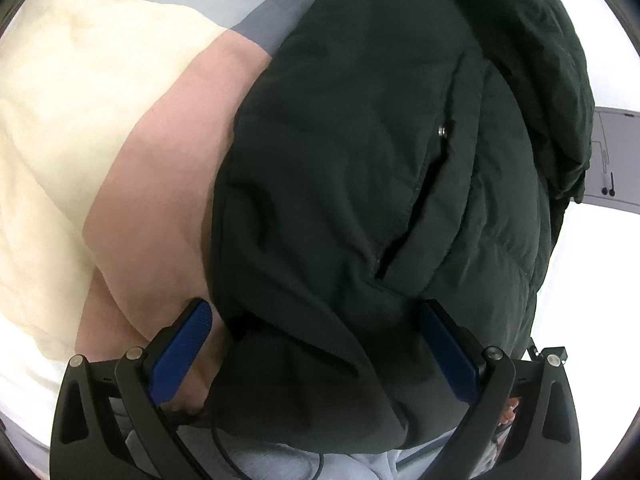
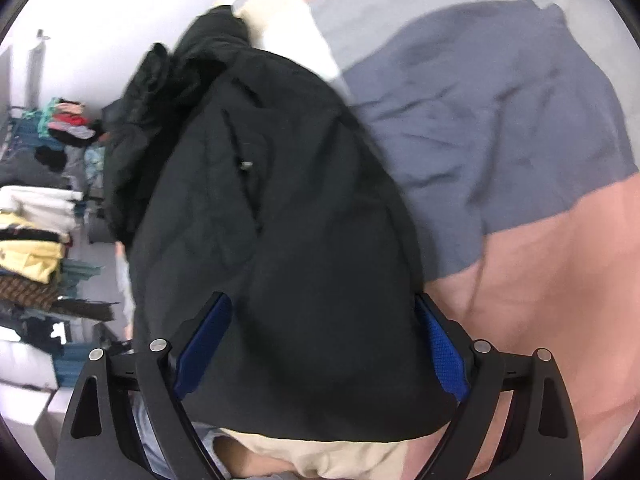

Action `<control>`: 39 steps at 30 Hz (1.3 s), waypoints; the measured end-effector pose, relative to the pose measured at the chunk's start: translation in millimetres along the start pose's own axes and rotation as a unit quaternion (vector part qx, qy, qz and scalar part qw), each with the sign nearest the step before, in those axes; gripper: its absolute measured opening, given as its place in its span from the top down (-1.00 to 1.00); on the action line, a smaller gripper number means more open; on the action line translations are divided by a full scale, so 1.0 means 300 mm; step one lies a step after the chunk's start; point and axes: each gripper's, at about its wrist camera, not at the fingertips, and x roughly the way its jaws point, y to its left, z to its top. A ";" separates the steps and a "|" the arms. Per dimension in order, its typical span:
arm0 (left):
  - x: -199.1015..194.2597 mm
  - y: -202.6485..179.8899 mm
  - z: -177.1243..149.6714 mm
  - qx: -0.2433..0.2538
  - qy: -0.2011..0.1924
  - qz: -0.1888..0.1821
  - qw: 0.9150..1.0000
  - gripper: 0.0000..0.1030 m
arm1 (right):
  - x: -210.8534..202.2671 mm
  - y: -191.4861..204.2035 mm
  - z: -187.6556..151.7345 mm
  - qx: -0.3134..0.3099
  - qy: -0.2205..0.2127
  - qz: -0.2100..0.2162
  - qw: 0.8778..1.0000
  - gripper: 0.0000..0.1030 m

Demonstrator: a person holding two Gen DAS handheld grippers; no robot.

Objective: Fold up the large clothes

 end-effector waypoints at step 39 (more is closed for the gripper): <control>-0.080 -0.104 -0.098 0.105 -0.061 -0.101 0.987 0.38 | 0.063 0.234 -0.067 -0.112 0.017 0.033 0.993 0.55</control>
